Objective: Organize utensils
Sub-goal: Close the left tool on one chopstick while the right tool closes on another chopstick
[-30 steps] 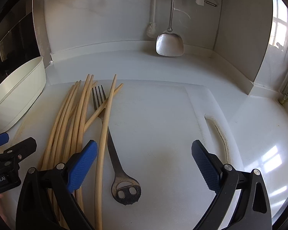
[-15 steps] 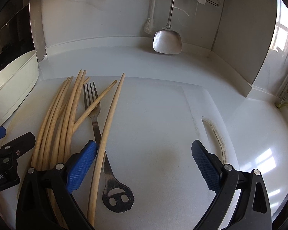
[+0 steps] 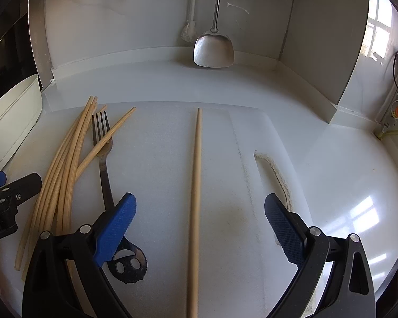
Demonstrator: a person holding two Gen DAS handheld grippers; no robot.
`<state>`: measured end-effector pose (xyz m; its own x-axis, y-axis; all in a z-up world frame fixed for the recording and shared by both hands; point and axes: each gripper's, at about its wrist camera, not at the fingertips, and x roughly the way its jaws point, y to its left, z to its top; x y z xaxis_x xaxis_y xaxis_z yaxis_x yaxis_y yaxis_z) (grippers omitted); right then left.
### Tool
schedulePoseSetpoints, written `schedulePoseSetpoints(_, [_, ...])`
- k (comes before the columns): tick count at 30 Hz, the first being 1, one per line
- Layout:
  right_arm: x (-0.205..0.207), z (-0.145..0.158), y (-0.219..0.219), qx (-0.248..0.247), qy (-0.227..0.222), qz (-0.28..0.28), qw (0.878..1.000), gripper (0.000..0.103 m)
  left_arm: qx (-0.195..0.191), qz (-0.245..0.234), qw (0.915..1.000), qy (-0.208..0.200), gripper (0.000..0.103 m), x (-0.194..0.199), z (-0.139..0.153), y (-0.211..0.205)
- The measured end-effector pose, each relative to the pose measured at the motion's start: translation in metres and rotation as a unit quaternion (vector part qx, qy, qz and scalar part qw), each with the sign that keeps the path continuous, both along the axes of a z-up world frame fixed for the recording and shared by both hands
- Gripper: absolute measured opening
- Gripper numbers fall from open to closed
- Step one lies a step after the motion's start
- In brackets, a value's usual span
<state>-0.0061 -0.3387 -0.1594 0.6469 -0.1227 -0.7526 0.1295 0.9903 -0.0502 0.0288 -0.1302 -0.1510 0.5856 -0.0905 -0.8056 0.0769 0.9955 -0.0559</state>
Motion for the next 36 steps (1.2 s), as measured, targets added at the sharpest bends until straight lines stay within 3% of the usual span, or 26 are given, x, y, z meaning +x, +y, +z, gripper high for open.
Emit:
schedulePoseSetpoints(10, [-0.007,-0.001,-0.01,0.007,0.003,-0.011,1.0,0.093,0.003,0.004,0.9999,-0.014,0.098,-0.005,-0.002,0.005])
schedulePoseSetpoints(13, [-0.007,-0.001,-0.01,0.008,0.002,-0.012,1.0,0.093,0.028,0.012,0.9995,0.012,0.096,0.001,-0.01,0.005])
schedulePoseSetpoints(16, [-0.008,-0.002,-0.009,0.011,0.001,-0.015,1.0,0.093,-0.004,0.018,0.9998,0.008,0.097,0.004,-0.006,0.009])
schedulePoseSetpoints(20, [-0.009,-0.002,-0.008,0.011,0.001,-0.012,1.0,0.093,0.024,0.018,0.9995,-0.013,0.097,0.003,0.001,0.005])
schedulePoseSetpoints(26, [-0.009,-0.003,-0.009,0.014,0.002,-0.013,1.0,0.093,-0.011,0.006,0.9999,-0.004,0.097,0.0,0.002,0.005])
schedulePoseSetpoints(33, [-0.01,-0.003,-0.007,0.013,0.002,-0.014,1.0,0.093,0.029,-0.008,0.9994,0.019,0.097,0.002,-0.008,-0.006])
schedulePoseSetpoints(36, [-0.009,-0.002,-0.006,0.01,0.002,-0.013,1.0,0.093,0.019,-0.004,0.9997,0.016,0.098,-0.002,-0.01,0.002])
